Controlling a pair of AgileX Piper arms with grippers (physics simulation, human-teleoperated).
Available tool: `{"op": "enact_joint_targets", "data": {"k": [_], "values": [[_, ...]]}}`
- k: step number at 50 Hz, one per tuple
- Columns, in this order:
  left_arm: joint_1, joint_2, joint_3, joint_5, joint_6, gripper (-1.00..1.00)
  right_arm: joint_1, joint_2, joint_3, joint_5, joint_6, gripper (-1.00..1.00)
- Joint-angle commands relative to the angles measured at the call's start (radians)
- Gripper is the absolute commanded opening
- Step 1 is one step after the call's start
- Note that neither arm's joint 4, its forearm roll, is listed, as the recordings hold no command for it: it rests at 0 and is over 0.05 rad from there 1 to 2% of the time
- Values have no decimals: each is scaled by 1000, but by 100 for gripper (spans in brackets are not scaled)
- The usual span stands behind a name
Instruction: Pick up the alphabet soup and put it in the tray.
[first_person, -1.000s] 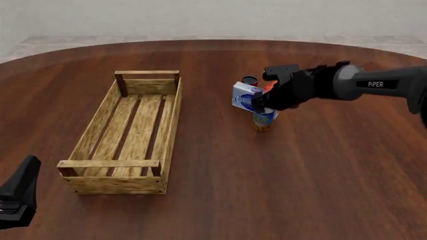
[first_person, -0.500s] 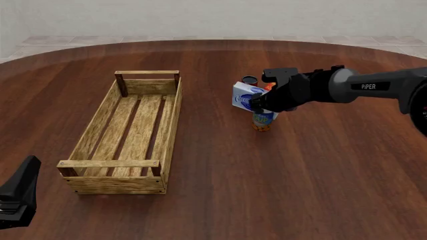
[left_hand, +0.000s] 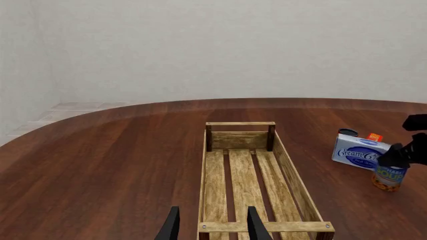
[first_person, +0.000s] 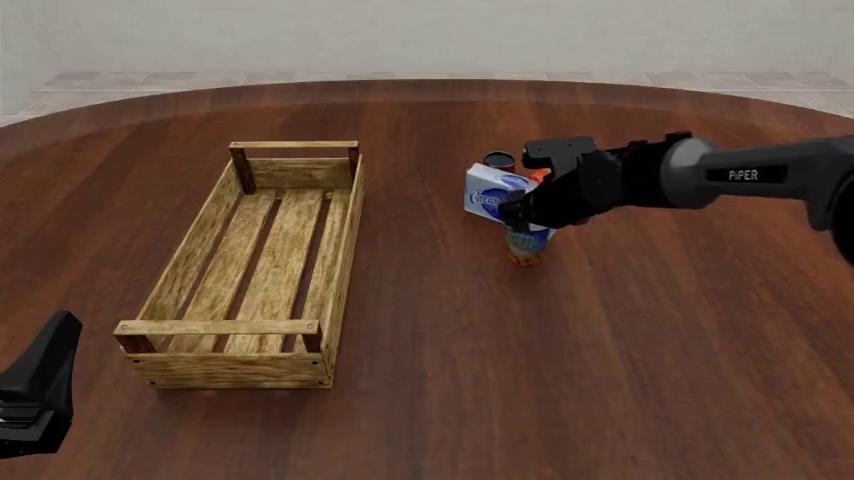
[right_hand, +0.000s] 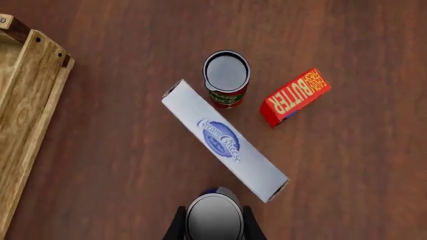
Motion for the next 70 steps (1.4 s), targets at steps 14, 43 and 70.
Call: {"op": "enact_joint_targets", "data": {"k": [14, 43, 70], "values": [[0, 0, 0, 0, 0, 100, 44, -150, 108, 26, 14, -100], [0, 0, 0, 0, 0, 100, 227, -358, -12, 191, -38, -100], [0, 0, 0, 0, 0, 100, 400, -268, -292, 269, -38, -100]]}}
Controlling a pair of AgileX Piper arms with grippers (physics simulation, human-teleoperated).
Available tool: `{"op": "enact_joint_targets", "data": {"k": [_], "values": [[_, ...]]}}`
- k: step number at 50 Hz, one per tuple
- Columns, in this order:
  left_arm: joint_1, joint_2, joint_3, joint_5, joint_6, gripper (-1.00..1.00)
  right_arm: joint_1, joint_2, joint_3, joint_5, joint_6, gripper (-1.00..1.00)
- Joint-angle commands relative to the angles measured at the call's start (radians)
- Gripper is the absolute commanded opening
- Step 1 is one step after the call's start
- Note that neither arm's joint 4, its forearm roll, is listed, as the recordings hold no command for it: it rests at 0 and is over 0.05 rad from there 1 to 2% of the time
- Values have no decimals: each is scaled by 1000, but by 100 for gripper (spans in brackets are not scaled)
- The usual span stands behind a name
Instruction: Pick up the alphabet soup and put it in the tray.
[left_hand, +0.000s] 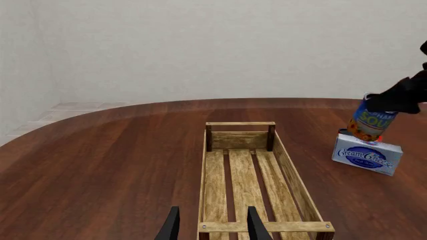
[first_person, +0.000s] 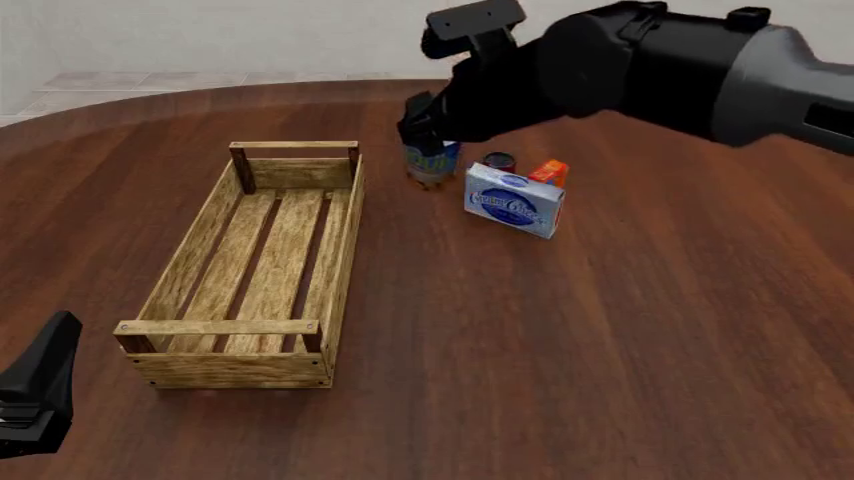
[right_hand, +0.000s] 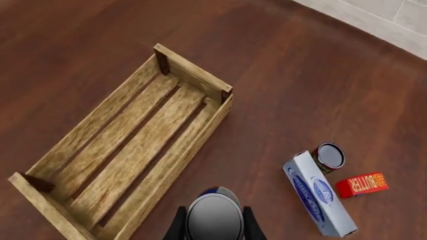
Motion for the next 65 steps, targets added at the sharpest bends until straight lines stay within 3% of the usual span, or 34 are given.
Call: {"op": "enact_joint_targets", "data": {"k": [1, 5, 29, 52, 65], "values": [[0, 0, 0, 0, 0, 100, 81, 36, -121, 29, 18, -100], [0, 0, 0, 0, 0, 100, 94, 58, -157, 32, -11, -100], [0, 0, 0, 0, 0, 100, 233, 227, -401, 115, -17, -100], [0, 0, 0, 0, 0, 100, 275, 457, -571, 156, -42, -100], [0, 0, 0, 0, 0, 100, 282, 618, -747, 217, -30, -100]]}}
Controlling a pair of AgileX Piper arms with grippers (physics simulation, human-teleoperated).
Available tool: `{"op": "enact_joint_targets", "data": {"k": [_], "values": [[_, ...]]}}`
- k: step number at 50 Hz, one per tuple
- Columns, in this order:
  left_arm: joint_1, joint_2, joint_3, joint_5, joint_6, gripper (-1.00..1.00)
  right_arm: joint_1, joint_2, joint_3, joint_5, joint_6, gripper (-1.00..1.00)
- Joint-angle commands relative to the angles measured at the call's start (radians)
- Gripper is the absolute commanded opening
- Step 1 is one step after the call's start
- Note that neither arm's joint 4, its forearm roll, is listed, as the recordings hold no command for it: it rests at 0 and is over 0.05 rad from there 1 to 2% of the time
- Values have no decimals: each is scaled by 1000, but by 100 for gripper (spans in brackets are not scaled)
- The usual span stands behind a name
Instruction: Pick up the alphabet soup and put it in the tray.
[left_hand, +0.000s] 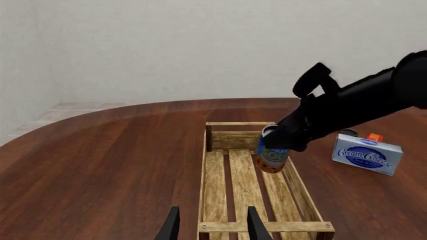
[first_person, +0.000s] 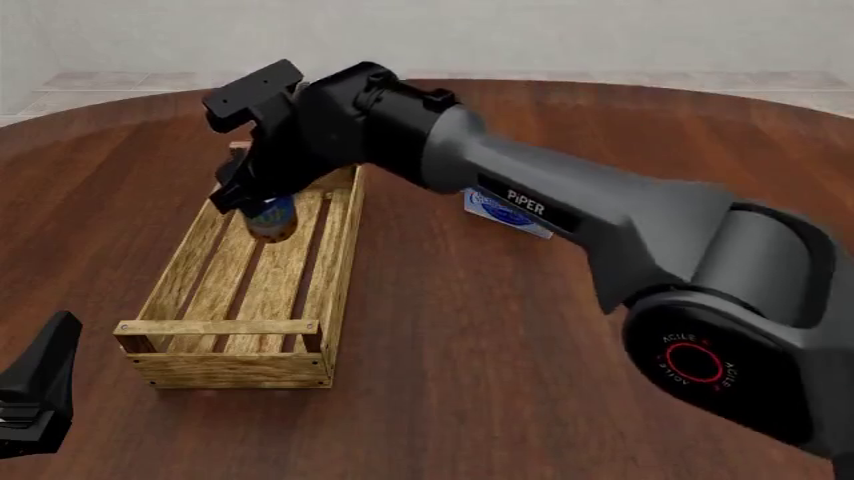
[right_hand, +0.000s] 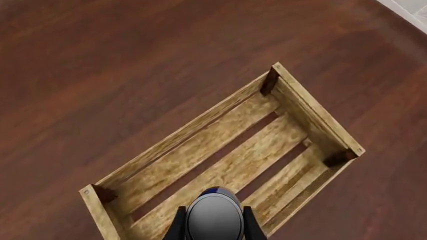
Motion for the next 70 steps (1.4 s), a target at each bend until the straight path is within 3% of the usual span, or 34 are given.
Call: {"op": "enact_joint_targets", "data": {"k": [1, 4, 25, 70], "values": [[0, 0, 0, 0, 0, 100, 13, 124, -147, 48, 37, -100], [0, 0, 0, 0, 0, 100, 23, 146, -174, 59, 63, -100], [0, 0, 0, 0, 0, 100, 19, 249, -226, 45, 96, -100], [0, 0, 0, 0, 0, 100, 20, 301, -136, -46, 175, -100]]}}
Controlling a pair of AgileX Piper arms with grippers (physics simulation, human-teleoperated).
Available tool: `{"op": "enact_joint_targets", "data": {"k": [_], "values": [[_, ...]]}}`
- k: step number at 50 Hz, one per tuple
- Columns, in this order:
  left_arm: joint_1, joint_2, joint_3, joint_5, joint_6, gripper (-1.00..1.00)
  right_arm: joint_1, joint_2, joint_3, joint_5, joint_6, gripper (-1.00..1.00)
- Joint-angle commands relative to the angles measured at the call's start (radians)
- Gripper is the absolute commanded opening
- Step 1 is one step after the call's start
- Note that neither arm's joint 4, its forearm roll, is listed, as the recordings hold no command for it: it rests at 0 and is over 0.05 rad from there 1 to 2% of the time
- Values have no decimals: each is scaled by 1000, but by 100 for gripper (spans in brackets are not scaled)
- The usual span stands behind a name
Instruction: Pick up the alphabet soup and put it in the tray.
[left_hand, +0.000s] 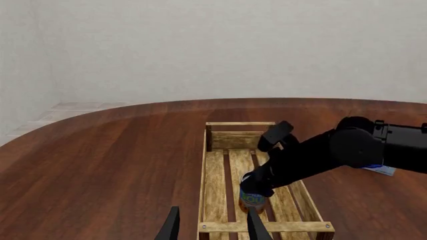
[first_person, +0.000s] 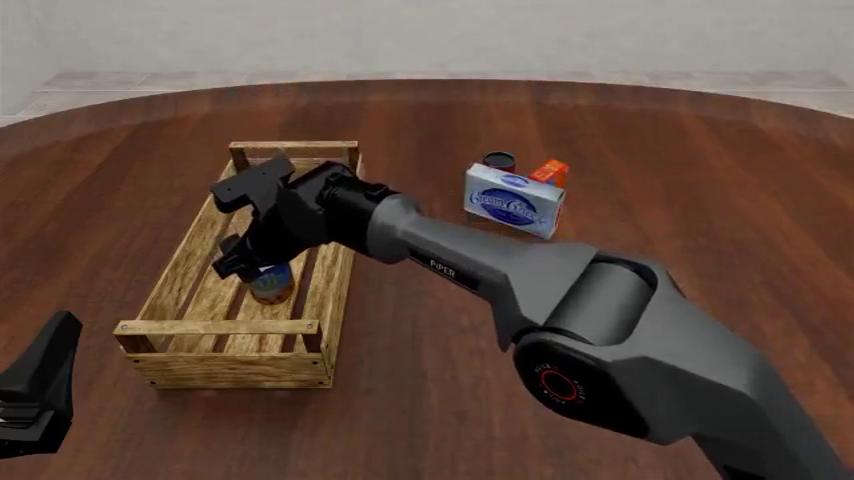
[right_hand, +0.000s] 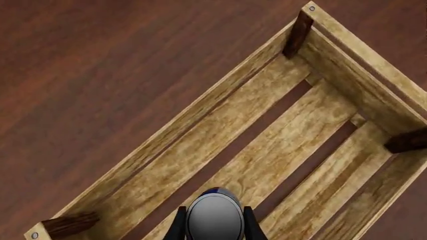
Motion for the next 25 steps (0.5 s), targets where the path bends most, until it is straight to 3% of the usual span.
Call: {"op": "enact_joint_targets", "data": {"k": [1, 17, 18, 25], "values": [[0, 0, 0, 0, 0, 100, 5, 20, 10, -21, 39, -100], [0, 0, 0, 0, 0, 100, 3, 44, -6, -14, 50, -100], [0, 0, 0, 0, 0, 100, 2, 42, -8, -10, 50, 100], [0, 0, 0, 0, 0, 100, 4, 19, 0, -10, 44, 100]]}}
